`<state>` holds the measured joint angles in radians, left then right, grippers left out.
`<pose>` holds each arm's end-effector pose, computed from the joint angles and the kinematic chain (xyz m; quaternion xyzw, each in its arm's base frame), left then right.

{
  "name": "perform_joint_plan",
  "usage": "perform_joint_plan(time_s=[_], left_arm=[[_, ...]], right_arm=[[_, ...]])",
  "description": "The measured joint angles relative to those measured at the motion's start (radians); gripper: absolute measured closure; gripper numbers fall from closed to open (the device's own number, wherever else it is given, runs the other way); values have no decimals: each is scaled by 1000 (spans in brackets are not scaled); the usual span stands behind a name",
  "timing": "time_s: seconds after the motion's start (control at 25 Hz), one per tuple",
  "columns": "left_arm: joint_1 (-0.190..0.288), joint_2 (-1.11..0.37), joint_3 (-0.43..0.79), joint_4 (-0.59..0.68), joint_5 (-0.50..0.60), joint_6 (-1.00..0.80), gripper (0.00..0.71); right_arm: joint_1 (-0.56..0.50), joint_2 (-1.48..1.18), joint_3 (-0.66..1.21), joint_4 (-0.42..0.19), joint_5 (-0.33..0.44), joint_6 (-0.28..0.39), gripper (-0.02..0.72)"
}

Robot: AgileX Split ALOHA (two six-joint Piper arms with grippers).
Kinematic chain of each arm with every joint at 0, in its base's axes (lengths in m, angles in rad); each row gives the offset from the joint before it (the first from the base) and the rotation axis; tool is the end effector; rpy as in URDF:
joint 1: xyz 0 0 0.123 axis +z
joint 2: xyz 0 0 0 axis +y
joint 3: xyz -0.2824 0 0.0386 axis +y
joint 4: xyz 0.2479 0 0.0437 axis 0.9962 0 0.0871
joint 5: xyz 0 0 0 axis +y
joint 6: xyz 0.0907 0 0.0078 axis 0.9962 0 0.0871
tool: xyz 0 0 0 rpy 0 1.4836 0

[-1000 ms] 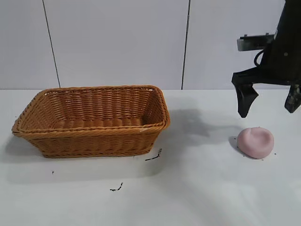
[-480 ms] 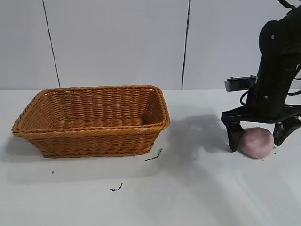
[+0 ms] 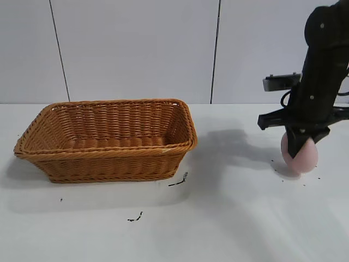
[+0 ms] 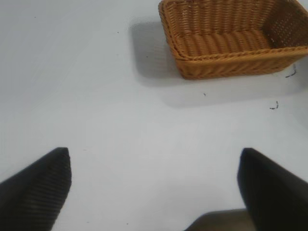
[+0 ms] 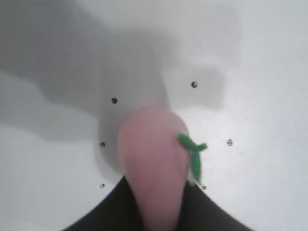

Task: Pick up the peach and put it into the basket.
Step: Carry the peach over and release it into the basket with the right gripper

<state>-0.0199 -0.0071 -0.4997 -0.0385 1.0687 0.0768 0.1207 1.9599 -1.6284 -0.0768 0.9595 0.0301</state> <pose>-0.0063 -0.0029 0.2765 0.0421 0.8523 -0.0044 0.5213 0.4217 0.0454 0.2455 -0.0604 0.9808 -0.0211 0.1844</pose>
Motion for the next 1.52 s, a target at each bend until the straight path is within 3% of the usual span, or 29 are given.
perform_joint_plan(time_s=[0.24, 0.64, 0.92, 1.16, 1.28, 1.44, 1.52], left_arm=[[0, 0, 0, 0, 0, 0, 18], [0, 0, 0, 0, 0, 0, 18], [0, 0, 0, 0, 0, 0, 18], [0, 0, 0, 0, 0, 0, 18], [0, 0, 0, 0, 0, 0, 18], [0, 0, 0, 0, 0, 0, 18], [0, 0, 0, 0, 0, 0, 18]], right_arm=[[44, 28, -166, 18, 49, 0, 666], [324, 191, -468, 22, 103, -20, 666], [501, 308, -502, 34, 36, -39, 666], [527, 457, -502, 33, -50, -40, 662], [526, 494, -499, 31, -57, -40, 567], [526, 491, -499, 31, -63, -42, 174], [526, 476, -499, 31, -63, -42, 67]])
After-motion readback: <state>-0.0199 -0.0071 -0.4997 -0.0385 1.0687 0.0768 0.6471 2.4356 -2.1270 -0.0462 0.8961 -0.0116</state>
